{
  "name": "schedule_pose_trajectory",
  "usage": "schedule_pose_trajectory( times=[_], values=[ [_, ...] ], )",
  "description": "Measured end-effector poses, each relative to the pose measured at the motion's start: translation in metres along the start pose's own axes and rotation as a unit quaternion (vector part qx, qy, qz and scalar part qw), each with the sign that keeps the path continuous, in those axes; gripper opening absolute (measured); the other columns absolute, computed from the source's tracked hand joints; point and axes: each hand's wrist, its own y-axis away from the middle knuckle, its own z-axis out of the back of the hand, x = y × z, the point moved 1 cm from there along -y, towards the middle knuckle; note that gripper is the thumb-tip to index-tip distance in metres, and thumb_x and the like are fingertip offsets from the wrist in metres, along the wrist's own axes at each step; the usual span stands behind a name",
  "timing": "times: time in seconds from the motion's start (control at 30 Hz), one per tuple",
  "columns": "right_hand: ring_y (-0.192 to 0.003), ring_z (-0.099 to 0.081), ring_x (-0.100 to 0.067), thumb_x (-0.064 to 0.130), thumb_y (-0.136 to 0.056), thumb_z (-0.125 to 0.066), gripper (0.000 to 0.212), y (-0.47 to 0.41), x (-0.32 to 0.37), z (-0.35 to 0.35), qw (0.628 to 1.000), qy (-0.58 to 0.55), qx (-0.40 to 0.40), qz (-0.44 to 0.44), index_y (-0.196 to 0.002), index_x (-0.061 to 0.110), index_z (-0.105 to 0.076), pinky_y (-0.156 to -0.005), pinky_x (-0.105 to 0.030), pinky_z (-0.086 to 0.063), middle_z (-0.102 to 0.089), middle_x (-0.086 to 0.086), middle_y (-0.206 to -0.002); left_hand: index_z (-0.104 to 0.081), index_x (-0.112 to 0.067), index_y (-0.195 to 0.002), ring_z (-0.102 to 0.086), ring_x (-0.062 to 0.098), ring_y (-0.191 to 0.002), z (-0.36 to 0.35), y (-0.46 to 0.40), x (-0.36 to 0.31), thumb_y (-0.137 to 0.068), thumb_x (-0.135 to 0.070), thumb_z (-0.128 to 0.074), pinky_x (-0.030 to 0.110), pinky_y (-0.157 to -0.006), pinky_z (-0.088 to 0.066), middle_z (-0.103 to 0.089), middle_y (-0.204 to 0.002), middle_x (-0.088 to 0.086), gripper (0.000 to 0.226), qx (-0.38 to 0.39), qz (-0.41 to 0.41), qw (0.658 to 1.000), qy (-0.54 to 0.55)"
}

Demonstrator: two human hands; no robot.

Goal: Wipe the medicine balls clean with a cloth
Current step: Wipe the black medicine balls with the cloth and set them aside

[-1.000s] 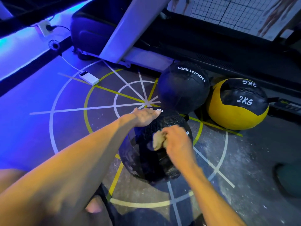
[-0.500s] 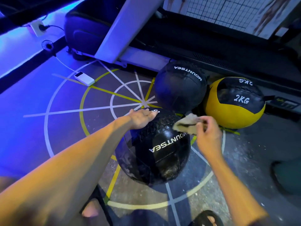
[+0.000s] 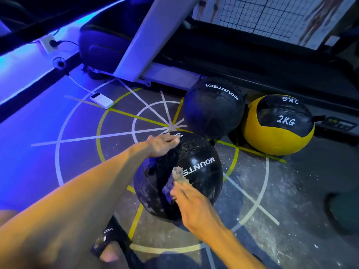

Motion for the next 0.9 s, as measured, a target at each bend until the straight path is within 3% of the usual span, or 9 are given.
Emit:
schedule_pose_trajectory(
  times=[0.1,0.2,0.27,0.37,0.47,0.57,0.67,0.8,0.9],
  values=[
    [-0.109,-0.056,-0.010,0.010,-0.096,-0.055,0.019,0.006,-0.011,0.009,0.999,0.032,-0.018,0.019,-0.109,0.022,-0.060,-0.088,-0.014,-0.040,-0.065,0.008,-0.122,-0.024,-0.046,-0.159,-0.004,0.031,-0.158,-0.007,0.013,-0.011,-0.106,-0.060,-0.033,0.046,-0.123,0.003,-0.006,-0.172,-0.002,0.056,0.007,-0.008,1.000,-0.020],
    [-0.123,-0.056,-0.007,0.008,-0.096,-0.056,0.038,0.006,-0.020,0.024,0.997,0.069,-0.026,-0.004,-0.129,0.025,-0.060,-0.099,-0.017,-0.046,-0.063,0.009,-0.135,-0.018,-0.050,-0.159,0.000,0.034,-0.157,-0.020,0.019,-0.014,-0.098,-0.070,-0.042,0.054,-0.125,0.000,-0.002,-0.173,-0.004,0.068,0.005,-0.018,0.999,-0.040],
    [-0.119,-0.060,-0.011,0.013,-0.100,-0.053,0.040,0.003,-0.017,0.037,0.995,0.096,0.014,-0.037,-0.135,0.033,-0.053,-0.093,-0.026,-0.051,-0.063,0.012,-0.135,-0.017,-0.058,-0.155,0.000,0.037,-0.157,-0.028,0.021,-0.007,-0.089,-0.081,-0.044,0.065,-0.121,-0.007,-0.001,-0.172,-0.010,0.076,0.002,-0.016,0.999,-0.043],
    [-0.090,-0.067,-0.024,0.024,-0.105,-0.045,0.026,-0.011,-0.009,0.067,0.977,0.146,0.127,-0.091,-0.128,0.037,-0.045,-0.077,-0.037,-0.054,-0.069,0.003,-0.115,-0.015,-0.059,-0.156,-0.001,0.035,-0.156,-0.032,0.037,-0.003,-0.095,-0.072,-0.049,0.071,-0.117,-0.012,0.002,-0.171,-0.016,0.071,0.005,-0.003,1.000,-0.024],
    [-0.076,-0.059,-0.014,0.020,-0.105,-0.045,0.015,-0.039,-0.003,0.110,0.956,0.190,0.179,-0.138,-0.118,0.028,-0.044,-0.065,-0.030,-0.046,-0.066,0.002,-0.099,-0.015,-0.055,-0.158,0.000,0.033,-0.157,-0.030,0.053,-0.002,-0.099,-0.062,-0.052,0.071,-0.118,-0.013,0.003,-0.171,-0.015,0.069,0.003,-0.011,1.000,-0.008],
    [-0.084,-0.061,-0.025,0.009,-0.098,-0.051,0.017,-0.070,-0.017,0.156,0.954,0.219,0.147,-0.144,-0.109,0.022,-0.051,-0.074,-0.037,-0.044,-0.071,-0.007,-0.101,-0.015,-0.054,-0.158,0.002,0.030,-0.158,-0.027,0.055,0.007,-0.101,-0.058,-0.051,0.068,-0.119,-0.011,0.003,-0.172,-0.014,0.068,-0.001,-0.006,1.000,0.011],
    [-0.087,-0.062,-0.028,0.010,-0.100,-0.047,0.019,-0.079,-0.044,0.169,0.956,0.209,0.116,-0.170,-0.107,0.027,-0.051,-0.075,-0.037,-0.045,-0.073,-0.009,-0.103,-0.012,-0.056,-0.158,0.002,0.029,-0.158,-0.029,0.055,0.015,-0.102,-0.059,-0.047,0.064,-0.123,-0.012,0.004,-0.172,-0.013,0.067,-0.017,-0.013,1.000,0.010],
    [-0.094,-0.068,-0.028,0.012,-0.099,-0.051,0.046,-0.085,-0.075,0.153,0.941,0.176,0.170,-0.234,-0.143,0.025,-0.049,-0.080,-0.028,-0.047,-0.074,-0.016,-0.110,-0.020,-0.055,-0.157,-0.015,0.028,-0.156,-0.033,0.050,0.029,-0.096,-0.067,-0.051,0.056,-0.122,-0.024,-0.012,-0.172,-0.006,0.070,-0.069,-0.022,0.997,-0.001],
    [-0.104,-0.067,-0.030,0.009,-0.094,-0.049,0.058,-0.103,-0.076,0.151,0.938,0.159,0.182,-0.250,-0.148,0.028,-0.047,-0.084,-0.027,-0.048,-0.069,-0.016,-0.125,-0.027,-0.048,-0.158,-0.026,0.027,-0.152,-0.031,0.055,0.025,-0.095,-0.069,-0.052,0.050,-0.118,-0.034,-0.022,-0.168,-0.004,0.071,-0.098,-0.013,0.995,-0.028]
  ],
)
